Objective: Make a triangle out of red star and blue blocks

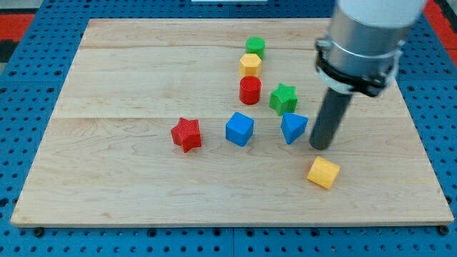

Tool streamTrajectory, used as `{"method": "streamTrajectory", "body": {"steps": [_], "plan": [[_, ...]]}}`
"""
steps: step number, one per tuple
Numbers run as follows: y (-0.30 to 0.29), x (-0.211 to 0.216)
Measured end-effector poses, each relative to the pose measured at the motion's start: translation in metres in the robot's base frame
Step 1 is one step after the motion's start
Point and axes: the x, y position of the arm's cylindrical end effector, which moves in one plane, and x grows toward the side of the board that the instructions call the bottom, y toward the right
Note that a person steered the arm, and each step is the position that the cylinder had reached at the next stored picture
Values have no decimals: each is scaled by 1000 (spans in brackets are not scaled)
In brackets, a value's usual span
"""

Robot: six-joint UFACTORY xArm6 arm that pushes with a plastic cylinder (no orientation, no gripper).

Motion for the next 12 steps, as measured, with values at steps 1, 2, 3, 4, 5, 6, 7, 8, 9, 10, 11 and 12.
{"method": "streamTrajectory", "body": {"steps": [1, 2, 3, 4, 5, 6, 7, 8, 9, 10, 11, 12], "plan": [[-43, -11], [-30, -40], [-69, -51], [-139, -41], [-174, -36], [-154, -29], [-115, -39], [-81, -32], [-80, -14], [-80, -12], [-95, -10], [-97, 2]]}}
